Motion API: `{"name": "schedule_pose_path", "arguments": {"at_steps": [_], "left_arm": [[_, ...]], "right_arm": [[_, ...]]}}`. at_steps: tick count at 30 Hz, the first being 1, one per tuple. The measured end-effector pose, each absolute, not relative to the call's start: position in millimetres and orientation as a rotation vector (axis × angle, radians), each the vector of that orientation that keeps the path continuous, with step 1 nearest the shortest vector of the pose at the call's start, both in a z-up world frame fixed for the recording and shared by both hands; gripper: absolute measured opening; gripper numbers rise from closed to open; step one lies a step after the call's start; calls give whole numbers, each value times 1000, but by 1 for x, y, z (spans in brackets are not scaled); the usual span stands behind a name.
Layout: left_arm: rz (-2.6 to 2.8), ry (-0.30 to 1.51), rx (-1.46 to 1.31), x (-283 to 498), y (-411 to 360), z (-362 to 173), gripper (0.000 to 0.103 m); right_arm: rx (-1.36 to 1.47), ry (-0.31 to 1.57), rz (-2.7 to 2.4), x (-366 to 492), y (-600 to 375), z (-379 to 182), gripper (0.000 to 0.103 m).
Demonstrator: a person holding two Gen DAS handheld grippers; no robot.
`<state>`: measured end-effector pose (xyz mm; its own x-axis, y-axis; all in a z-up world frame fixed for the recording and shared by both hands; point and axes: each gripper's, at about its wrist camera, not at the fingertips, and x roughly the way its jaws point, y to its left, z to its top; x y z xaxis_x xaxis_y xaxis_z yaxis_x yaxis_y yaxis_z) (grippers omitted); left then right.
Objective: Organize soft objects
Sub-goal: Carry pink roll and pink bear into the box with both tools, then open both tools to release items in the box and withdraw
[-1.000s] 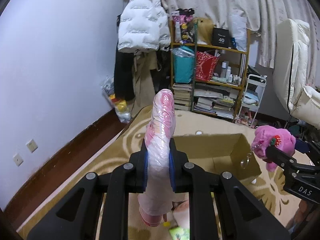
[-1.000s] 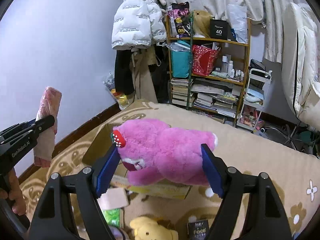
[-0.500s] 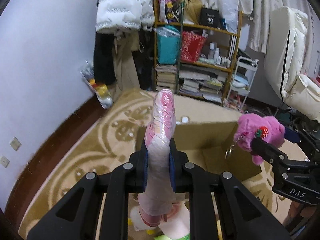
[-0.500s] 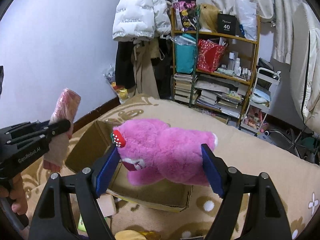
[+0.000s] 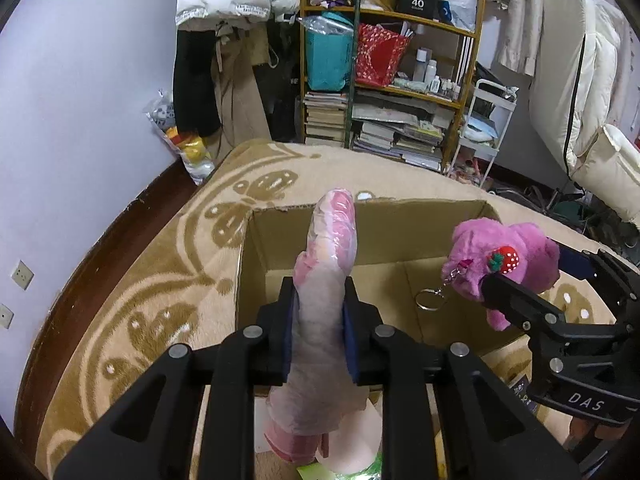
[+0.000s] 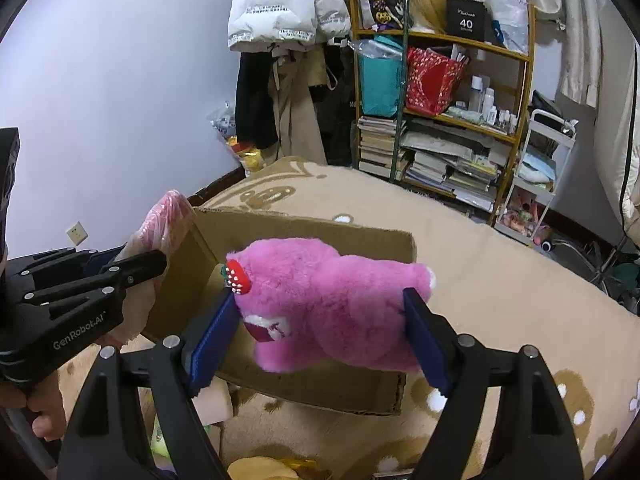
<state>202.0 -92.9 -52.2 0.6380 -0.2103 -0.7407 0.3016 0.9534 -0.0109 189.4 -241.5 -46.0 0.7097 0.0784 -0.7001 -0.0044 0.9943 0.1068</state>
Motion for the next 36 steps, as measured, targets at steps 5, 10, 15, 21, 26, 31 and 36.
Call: {"name": "schedule_pose_path", "arguments": {"at_steps": [5,10,15,21,26,31,36], "left_arm": [[-280,866,117,206,-92,-59,24],[-252,885,102,206,-87,-61,51],[-240,857,88,195,-78,-49,67],[-223,850,62,182,-66,-39,84],[-194,823,72,165,-60,-26,94],[-186,816,65,148,-55,-17,97],[-196,800,18,126,-47,-14,99]], "right_arm": [[101,790,45,190,-241,-49,86],[104,791,33,188,-242,-50,90],[143,784,22,185,-245,-43,97],[182,750,0,168,-249,-29,103],[219,764,-6,152,-252,-23,103],[243,771,-9,133,-252,-17,103],[288,805,5,115,-255,-12,103]]}}
